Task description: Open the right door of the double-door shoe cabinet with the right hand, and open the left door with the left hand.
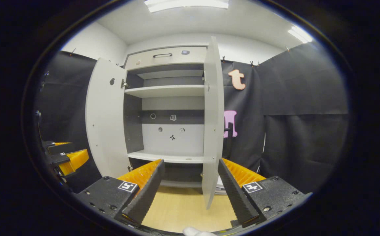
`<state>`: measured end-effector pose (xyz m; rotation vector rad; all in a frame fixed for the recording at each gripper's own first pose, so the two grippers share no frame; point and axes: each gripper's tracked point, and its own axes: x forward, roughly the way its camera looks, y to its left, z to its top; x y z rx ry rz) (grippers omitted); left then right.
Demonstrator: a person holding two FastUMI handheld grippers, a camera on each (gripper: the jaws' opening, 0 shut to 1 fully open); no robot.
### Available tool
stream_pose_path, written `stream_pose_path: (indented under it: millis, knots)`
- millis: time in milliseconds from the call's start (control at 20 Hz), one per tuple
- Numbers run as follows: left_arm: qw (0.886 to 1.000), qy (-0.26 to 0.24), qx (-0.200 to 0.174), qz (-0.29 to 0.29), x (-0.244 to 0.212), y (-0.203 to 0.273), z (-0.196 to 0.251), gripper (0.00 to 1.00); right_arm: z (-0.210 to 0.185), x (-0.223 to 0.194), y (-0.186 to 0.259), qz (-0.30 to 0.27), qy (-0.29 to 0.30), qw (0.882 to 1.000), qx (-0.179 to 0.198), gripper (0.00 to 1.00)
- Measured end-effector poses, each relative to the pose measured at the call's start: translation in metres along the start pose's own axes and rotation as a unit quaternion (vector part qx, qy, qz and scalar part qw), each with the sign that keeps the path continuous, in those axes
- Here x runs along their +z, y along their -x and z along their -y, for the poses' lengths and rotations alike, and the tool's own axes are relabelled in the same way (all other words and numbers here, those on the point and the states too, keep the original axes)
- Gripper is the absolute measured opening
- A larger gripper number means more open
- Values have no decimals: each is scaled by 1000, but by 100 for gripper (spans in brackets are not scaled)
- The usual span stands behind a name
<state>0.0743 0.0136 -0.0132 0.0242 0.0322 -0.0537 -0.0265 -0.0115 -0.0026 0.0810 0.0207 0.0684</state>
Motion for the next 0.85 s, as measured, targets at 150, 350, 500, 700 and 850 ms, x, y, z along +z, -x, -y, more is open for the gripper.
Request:
stream_pose_path:
  millis: [150, 350, 500, 700, 850]
  knots:
    - [1000, 4, -3, 1, 3, -1, -4, 96, -5, 1, 1, 2, 3, 1000, 3, 100]
    - [1000, 5, 3, -2, 1, -2, -16, 96, -13, 1, 2, 5, 2, 1000, 4, 100]
    - [1000, 5, 5, 0, 1, 0, -21, 96, -18, 0, 1, 6, 4, 1000, 5, 100]
    - [1000, 2, 3, 0, 0, 0, -26, 96, -27, -2, 0, 4, 1, 1000, 8, 100]
    - [1000, 1, 2, 2, -1, -1, -30, 96, -33, -2, -2, 6, 3, 1000, 10, 100]
